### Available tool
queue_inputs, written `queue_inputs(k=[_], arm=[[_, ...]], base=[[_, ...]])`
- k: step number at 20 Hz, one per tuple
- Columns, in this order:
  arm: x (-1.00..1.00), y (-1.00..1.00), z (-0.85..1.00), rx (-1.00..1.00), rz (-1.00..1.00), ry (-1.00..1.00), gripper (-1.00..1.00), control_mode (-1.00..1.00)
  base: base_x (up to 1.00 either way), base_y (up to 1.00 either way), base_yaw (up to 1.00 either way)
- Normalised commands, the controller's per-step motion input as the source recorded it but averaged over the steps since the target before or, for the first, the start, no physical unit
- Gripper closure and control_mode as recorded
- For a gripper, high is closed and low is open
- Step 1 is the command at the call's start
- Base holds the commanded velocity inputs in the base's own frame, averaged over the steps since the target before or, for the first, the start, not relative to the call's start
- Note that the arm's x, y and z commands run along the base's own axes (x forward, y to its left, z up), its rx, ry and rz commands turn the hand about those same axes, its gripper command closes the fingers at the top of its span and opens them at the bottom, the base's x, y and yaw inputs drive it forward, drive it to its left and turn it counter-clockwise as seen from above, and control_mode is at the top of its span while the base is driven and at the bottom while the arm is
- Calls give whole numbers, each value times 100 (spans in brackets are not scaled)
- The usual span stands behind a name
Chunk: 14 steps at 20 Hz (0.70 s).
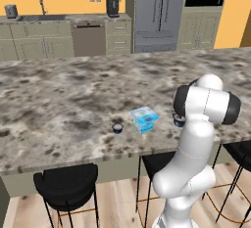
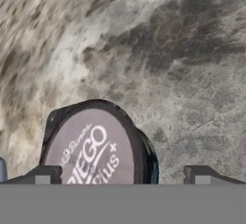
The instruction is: Stack the yogurt containers by placing the smaller containers on top of the larger containers.
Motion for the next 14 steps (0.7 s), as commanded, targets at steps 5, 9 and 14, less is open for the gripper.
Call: queue_inputs(k=[5, 9, 14], arm=[[17, 0, -16, 0, 0, -1, -100, -100], [15, 2, -15, 0, 0, 0, 100, -100], [10, 13, -16, 0, -1, 0, 100, -100]], base=[[0, 0, 0], [0, 0, 0], [0, 0, 0]])
